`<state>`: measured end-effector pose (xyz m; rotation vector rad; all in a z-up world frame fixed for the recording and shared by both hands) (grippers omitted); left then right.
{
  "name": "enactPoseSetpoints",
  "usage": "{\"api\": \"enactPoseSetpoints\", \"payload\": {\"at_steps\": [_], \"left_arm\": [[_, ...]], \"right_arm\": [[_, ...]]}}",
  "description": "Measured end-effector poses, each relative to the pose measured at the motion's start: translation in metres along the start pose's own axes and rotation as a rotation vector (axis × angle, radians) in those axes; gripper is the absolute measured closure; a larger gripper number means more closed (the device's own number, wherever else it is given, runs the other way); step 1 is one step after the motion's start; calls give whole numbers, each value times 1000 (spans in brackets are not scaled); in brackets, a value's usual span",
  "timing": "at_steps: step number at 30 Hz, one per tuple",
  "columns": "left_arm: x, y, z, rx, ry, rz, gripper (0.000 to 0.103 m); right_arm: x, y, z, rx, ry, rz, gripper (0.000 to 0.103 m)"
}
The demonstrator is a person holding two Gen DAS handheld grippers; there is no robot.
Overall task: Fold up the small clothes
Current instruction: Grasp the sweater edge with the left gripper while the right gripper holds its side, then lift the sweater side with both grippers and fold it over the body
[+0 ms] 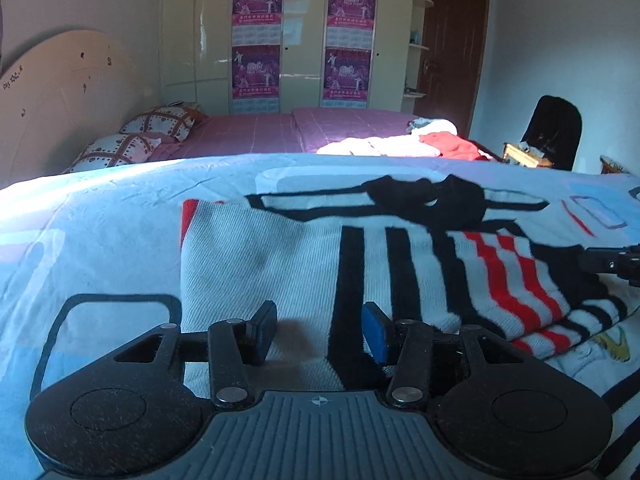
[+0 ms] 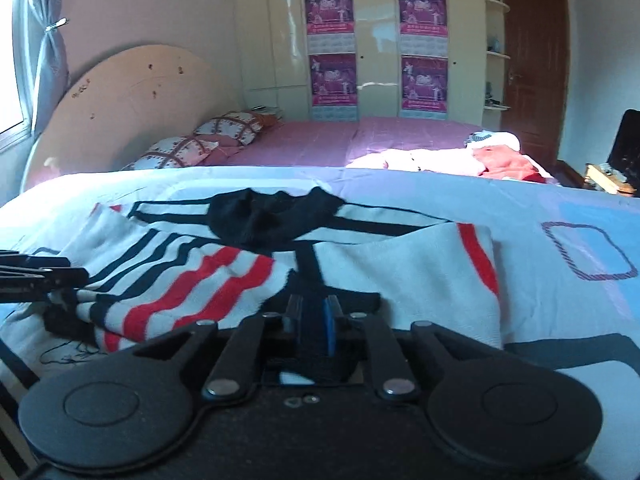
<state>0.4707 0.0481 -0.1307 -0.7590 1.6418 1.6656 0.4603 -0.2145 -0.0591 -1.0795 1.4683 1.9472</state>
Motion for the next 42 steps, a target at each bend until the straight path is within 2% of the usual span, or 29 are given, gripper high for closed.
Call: {"api": "enactPoseSetpoints", "payload": {"at_steps": [2, 4, 6, 8, 10, 12, 14, 20, 25, 33, 36, 38, 39, 42], "left_arm": [[9, 1, 5, 6, 45, -5, 56], [10, 1, 8, 11, 71, 4, 56], [8, 4, 8, -16, 66, 21, 56], [10, 14, 8, -48, 50, 28, 56], [17, 26, 7, -61, 39, 36, 56], [22, 39, 6, -83, 39, 41, 52], [31, 53, 6, -112, 51, 65, 17], [72, 85, -9, -130, 21, 123, 17], [94, 111, -15, -97, -8, 102, 17], [130, 161, -5, -14, 2, 128, 17], [150, 186, 5, 117, 108, 144, 18], [162, 202, 9, 203, 140, 150, 30], [167, 208, 12, 250, 177, 157, 31], [182, 221, 21, 420, 339, 180, 47]], "right_arm": [[12, -12, 2, 41, 57, 51, 95], [16, -13, -7, 53, 32, 32, 96], [11, -10, -12, 66, 16, 48, 96], [4, 4, -20, 30, -38, 34, 84], [3, 21, -29, -11, -81, 11, 82], [9, 36, -38, -15, -90, 20, 82], [18, 52, -45, -27, -106, 29, 81], [55, 104, -62, -56, -185, 88, 74], [90, 146, -77, -18, -283, 114, 72], [145, 202, -65, -34, -485, 169, 68], [161, 219, -59, -58, -566, 168, 64], [172, 228, -57, -85, -627, 177, 63], [178, 232, -55, -108, -652, 182, 63], [197, 240, -48, -154, -705, 199, 65]]}}
Point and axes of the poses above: each gripper's, at about its wrist camera, not at the fingertips, and y roughly against the way its jaws point, z to its left, x to its underside, the point moved 8 cm from there along -y, roughly the way its jaws point, and after that the axes turned 4 degrees about -y, right-handed, at the moved point
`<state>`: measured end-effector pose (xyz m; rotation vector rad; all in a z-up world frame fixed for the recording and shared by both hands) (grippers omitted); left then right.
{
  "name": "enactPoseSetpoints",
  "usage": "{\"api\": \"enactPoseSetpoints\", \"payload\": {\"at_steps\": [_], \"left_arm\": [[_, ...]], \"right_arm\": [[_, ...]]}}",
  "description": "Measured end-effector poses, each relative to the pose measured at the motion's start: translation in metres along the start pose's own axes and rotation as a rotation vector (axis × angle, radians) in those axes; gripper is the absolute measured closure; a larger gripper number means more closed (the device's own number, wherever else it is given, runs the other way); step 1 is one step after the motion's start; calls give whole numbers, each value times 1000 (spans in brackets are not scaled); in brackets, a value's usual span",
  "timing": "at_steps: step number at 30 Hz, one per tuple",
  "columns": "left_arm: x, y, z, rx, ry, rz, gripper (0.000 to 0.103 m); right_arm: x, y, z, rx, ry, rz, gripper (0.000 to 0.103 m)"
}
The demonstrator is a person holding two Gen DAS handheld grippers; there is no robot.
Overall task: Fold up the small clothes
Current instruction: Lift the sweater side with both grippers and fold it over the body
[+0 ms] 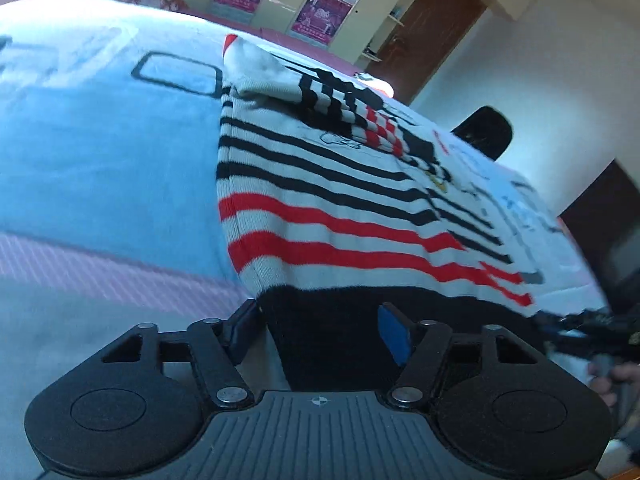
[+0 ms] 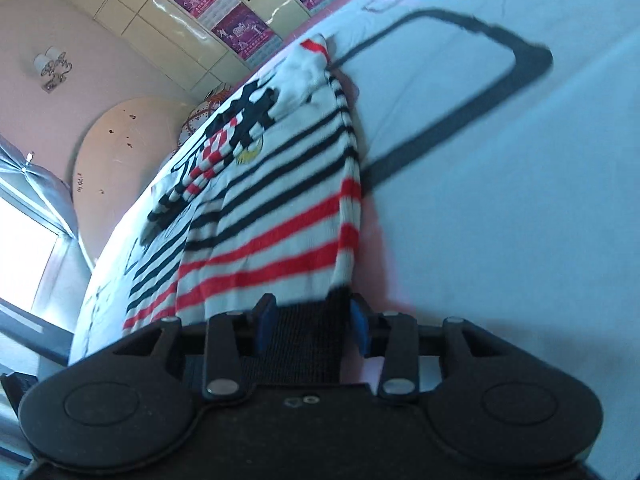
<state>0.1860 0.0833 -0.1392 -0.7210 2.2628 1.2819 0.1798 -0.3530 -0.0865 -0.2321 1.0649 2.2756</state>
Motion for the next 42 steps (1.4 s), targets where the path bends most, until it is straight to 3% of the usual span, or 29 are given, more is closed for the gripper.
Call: {"api": "enactPoseSetpoints", "payload": {"at_steps": [1, 4, 11, 15, 16, 17, 19, 21, 24, 26, 29, 33, 34, 37, 42], "left_arm": [[6, 2, 4, 46, 51, 9, 54], [17, 0, 12, 154, 190, 13, 54], [14, -20, 14, 244, 295, -10, 54], [13, -23, 4, 212, 232, 2, 55], [13, -24, 1, 194, 209, 1, 59], [10, -25, 0, 145, 181, 2, 75], [6, -29, -1, 48, 122, -3, 95], [1, -26, -3, 41, 129, -49, 96], [-14, 5, -8, 75, 133, -184, 96], [-18, 24, -5, 93, 145, -229, 97], [-7, 31, 8, 71, 169, -207, 97], [23, 7, 37, 26, 262, -127, 97], [27, 5, 39, 45, 293, -147, 97], [23, 5, 37, 54, 313, -153, 97], [-7, 9, 26, 110, 325, -228, 97]], "right_arm": [[4, 3, -1, -13, -16, -5, 65], [15, 8, -4, -70, -84, 4, 65], [14, -7, 2, -183, -133, 58, 68], [16, -14, 6, -170, -96, 85, 76], [17, -15, 6, -144, -75, 86, 93], [18, -17, 7, -101, -29, 81, 97], [18, -17, 12, -69, 27, 47, 97], [15, -13, 20, -39, 78, 8, 97], [6, 13, 41, -93, 146, -68, 97], [-1, 33, 52, -121, 175, -113, 97], [-6, 45, 50, -125, 180, -136, 97], [14, 11, 10, -31, 125, -27, 97], [20, 0, -1, -6, 93, 3, 97], [17, 2, -4, -62, 21, -25, 97], [-8, 13, 25, -121, 69, -97, 97]]}}
Point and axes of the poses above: each gripper's, at about its wrist camera, not at the fingertips, and y roughly against the way its jaws point, z to its left, x to its underside, the point moved 8 cm from there along -y, roughly the way its jaws point, and after that the axes turned 4 degrees about -y, right-handed, at the moved point
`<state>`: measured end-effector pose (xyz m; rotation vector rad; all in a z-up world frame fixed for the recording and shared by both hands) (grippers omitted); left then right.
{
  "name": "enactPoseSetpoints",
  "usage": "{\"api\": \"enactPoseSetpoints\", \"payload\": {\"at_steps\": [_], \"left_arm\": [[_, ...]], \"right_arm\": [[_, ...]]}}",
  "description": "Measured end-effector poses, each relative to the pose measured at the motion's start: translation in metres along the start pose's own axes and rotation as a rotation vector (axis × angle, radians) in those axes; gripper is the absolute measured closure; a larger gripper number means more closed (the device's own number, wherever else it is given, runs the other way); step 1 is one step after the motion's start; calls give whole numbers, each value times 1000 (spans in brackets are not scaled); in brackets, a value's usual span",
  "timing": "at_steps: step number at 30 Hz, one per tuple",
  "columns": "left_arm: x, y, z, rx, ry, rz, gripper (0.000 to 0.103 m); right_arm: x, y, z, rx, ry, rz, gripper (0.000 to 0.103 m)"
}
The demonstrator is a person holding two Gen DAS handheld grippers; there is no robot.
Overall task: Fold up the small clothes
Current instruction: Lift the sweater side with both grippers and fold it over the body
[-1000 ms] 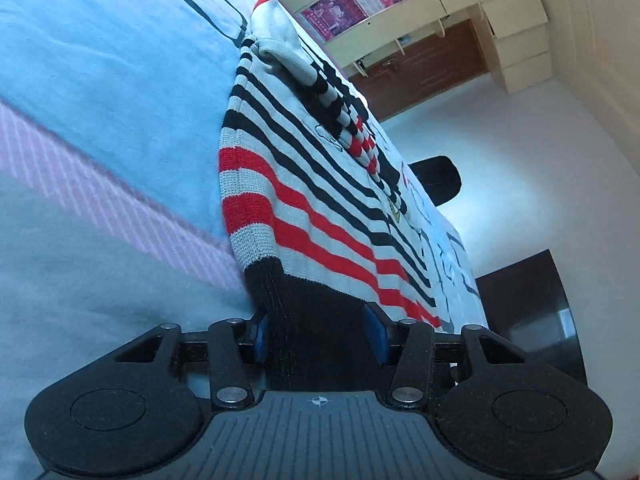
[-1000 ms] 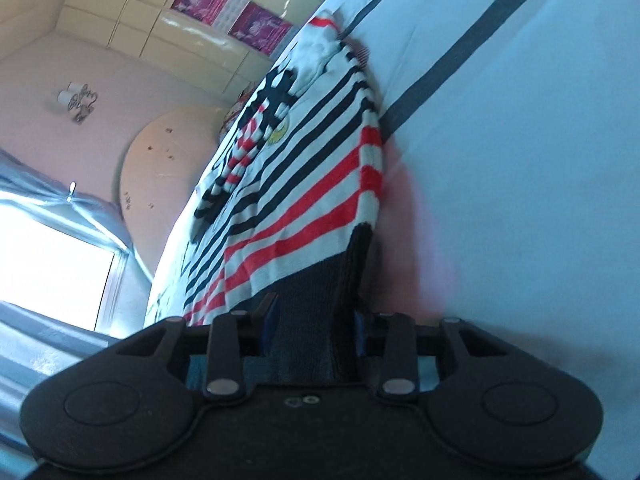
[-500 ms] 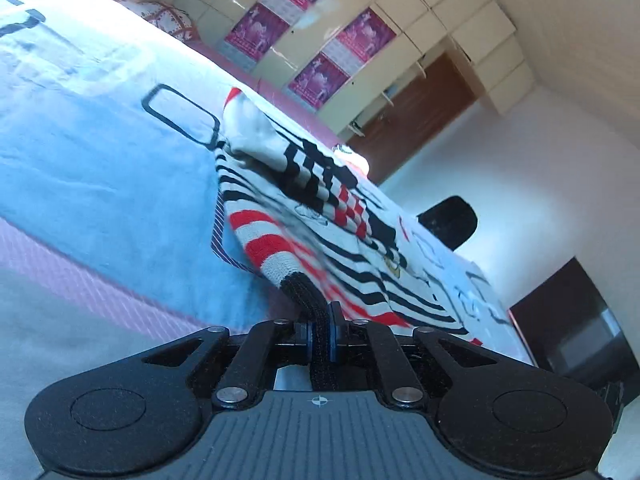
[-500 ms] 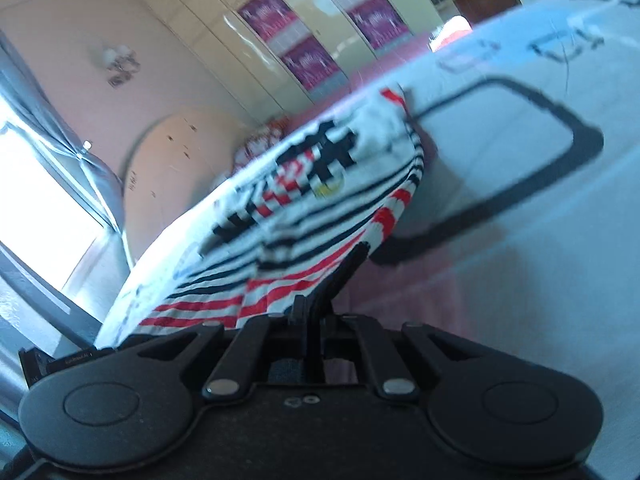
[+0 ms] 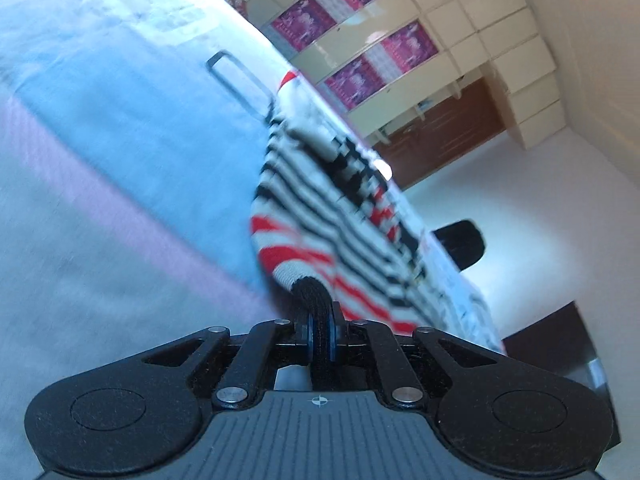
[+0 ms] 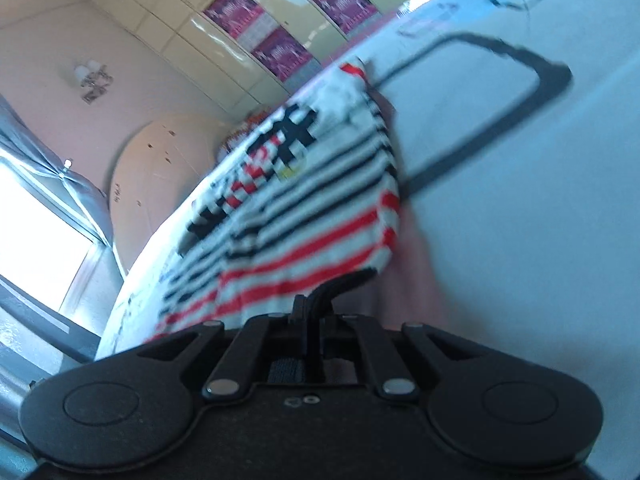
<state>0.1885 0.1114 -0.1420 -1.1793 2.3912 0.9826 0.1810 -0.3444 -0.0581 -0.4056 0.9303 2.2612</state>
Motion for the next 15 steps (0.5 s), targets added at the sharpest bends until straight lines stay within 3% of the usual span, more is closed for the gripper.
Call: {"api": "enactPoseSetpoints", "payload": {"at_steps": [6, 15], "left_arm": [[-59, -27, -32, 39, -56, -61, 97], [-165, -102, -63, 74, -100, -119, 97]], "right_arm": [[-63, -19, 42, -22, 125, -72, 97], [-175, -86, 62, -39, 165, -97, 97]]}}
Point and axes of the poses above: each gripper's, at about its wrist camera, not at the fingertips, and y roughly against the way its jaws point, z to its left, x to its underside, the point moved 8 cm from there along -y, roughly the way its jaws point, and after that the axes turned 4 degrees about -y, right-handed, at the moved point
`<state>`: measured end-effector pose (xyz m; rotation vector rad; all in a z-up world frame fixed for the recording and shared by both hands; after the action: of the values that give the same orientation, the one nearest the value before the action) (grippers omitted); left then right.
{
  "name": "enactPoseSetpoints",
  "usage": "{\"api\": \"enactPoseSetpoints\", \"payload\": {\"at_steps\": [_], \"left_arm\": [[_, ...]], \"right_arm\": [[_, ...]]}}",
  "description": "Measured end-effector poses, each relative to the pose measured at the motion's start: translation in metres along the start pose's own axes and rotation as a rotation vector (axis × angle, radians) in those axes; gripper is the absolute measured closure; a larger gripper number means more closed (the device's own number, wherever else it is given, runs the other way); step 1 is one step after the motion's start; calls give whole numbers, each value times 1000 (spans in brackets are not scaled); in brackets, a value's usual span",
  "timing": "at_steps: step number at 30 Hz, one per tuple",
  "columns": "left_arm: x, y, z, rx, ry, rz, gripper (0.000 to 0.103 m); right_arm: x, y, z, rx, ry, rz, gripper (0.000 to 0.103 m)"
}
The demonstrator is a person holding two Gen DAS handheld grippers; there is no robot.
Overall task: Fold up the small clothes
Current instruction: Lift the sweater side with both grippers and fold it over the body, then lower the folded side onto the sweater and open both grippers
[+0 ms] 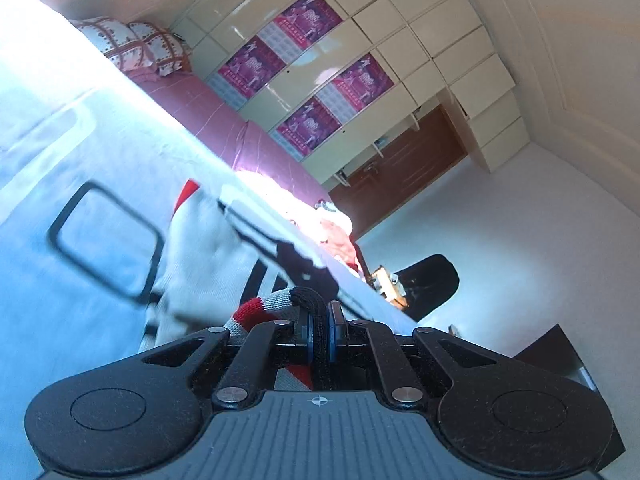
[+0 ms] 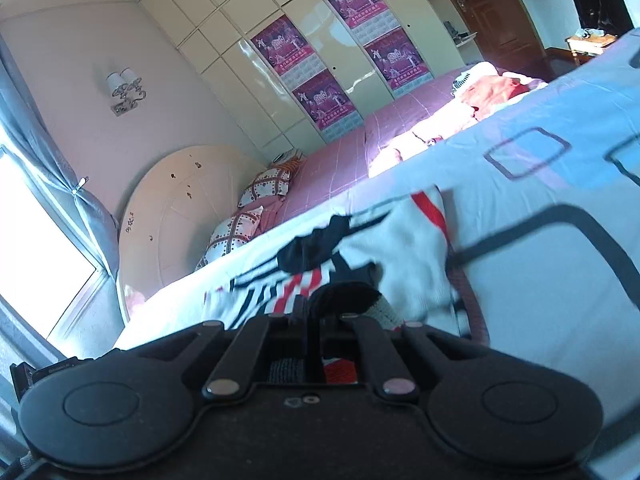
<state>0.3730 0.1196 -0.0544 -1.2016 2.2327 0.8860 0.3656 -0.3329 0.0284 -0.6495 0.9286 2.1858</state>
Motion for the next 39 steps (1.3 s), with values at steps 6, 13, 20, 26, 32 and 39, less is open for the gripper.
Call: {"api": "enactPoseSetpoints", "payload": {"at_steps": [6, 13, 20, 26, 32, 39], "left_arm": [[-46, -70, 4, -48, -38, 42, 97], [-66, -145, 37, -123, -15, 118, 96], [-62, -200, 87, -158, 177, 123, 96], [-66, -195, 90, -176, 118, 41, 63], [-62, -216, 63, -288, -282, 210, 58], [-50, -242, 46, -403, -540, 321, 60]], "right_arm": [[-50, -68, -15, -11, 0, 47, 97], [-75, -153, -62, -20, -116, 124, 97], [-73, -211, -110, -18, -298, 131, 81], [-86, -196, -117, -25, -257, 13, 51], [-86, -205, -98, 46, -20, 79, 54], [-66, -246, -64, 216, 350, 205, 65]]}}
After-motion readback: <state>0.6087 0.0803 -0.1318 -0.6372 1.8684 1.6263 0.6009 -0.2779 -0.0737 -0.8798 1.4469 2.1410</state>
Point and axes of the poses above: each gripper's, at about its wrist camera, not at the fingertips, and y roughly against the way its jaws point, z to its left, x to its underside, the point moved 8 cm from there along -y, roughly the way its jaws point, and after that the axes turned 4 degrees about -y, right-handed, at the moved point
